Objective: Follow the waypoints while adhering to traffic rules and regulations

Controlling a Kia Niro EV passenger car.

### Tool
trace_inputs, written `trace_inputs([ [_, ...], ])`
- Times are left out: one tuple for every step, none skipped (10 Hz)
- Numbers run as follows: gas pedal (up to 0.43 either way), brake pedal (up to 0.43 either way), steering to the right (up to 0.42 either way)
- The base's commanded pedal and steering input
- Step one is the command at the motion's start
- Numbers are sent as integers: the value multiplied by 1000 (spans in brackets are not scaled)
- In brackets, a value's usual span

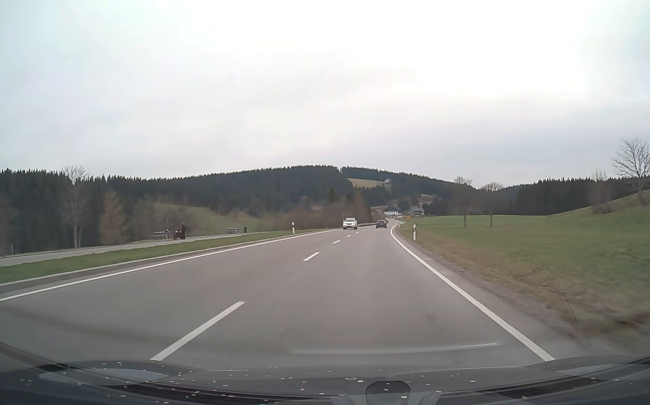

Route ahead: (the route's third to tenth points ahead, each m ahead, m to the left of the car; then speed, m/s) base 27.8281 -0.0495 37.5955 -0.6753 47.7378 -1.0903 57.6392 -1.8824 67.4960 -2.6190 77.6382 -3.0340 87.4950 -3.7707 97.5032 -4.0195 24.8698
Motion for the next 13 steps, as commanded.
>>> trace_inputs([
  [0, 140, 12],
  [0, 146, 12],
  [0, 152, 11],
  [0, 152, 11],
  [0, 159, 11],
  [0, 165, 11],
  [0, 183, 10],
  [0, 183, 10],
  [0, 177, 9],
  [0, 165, 9],
  [0, 159, 9],
  [0, 152, 8],
  [0, 152, 8],
])
